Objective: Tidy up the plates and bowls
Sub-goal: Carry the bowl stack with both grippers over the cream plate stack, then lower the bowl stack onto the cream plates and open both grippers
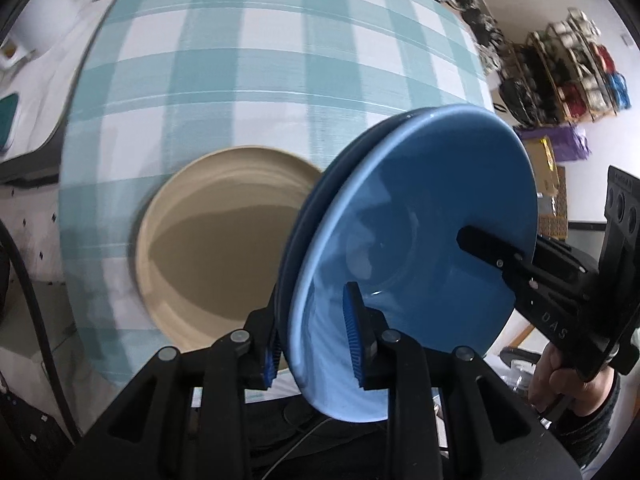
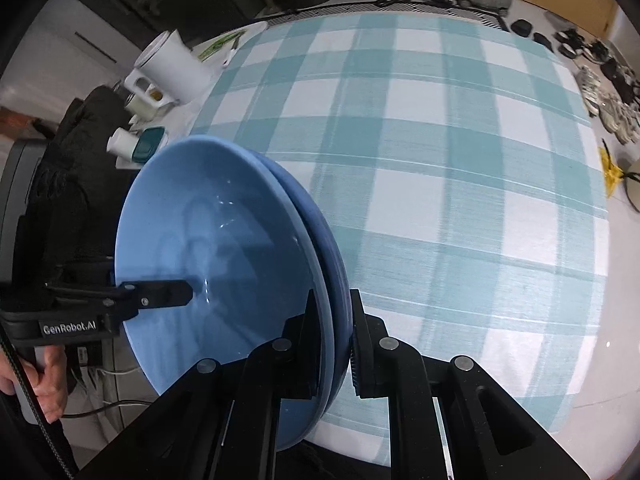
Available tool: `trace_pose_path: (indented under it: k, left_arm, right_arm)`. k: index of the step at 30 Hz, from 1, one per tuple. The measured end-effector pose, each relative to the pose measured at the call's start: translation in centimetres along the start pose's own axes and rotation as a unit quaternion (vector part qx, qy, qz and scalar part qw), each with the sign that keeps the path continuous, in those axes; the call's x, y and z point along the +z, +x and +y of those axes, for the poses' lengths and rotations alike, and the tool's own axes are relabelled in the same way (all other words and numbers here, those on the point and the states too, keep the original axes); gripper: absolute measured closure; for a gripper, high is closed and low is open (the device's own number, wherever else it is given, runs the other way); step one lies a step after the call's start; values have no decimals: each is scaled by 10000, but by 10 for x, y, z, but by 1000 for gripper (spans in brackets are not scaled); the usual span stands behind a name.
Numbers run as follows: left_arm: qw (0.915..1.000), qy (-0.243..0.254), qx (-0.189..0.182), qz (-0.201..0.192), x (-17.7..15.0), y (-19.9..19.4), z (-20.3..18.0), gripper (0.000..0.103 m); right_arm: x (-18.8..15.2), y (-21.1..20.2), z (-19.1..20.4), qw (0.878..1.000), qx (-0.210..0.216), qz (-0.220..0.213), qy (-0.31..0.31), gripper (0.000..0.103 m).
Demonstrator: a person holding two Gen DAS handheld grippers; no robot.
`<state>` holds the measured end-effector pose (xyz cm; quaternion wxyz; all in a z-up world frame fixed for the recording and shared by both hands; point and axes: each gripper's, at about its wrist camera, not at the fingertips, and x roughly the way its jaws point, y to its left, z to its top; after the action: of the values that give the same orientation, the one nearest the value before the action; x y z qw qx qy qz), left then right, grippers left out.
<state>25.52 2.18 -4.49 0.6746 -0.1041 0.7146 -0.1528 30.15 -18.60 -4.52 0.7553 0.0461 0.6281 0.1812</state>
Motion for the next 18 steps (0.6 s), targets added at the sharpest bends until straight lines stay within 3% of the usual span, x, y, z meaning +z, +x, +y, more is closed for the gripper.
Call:
trace_pose_path:
  k: [11,18]
  left_arm:
    - [9991,-369,201,-50,-22,-2,51,79]
    - [9982,-589,145,18,-35,11,82,78]
  right_arm:
    - [11,40,44,9987,188,309,-345,91]
    - [13,71,64,9968,247,572,-500,91]
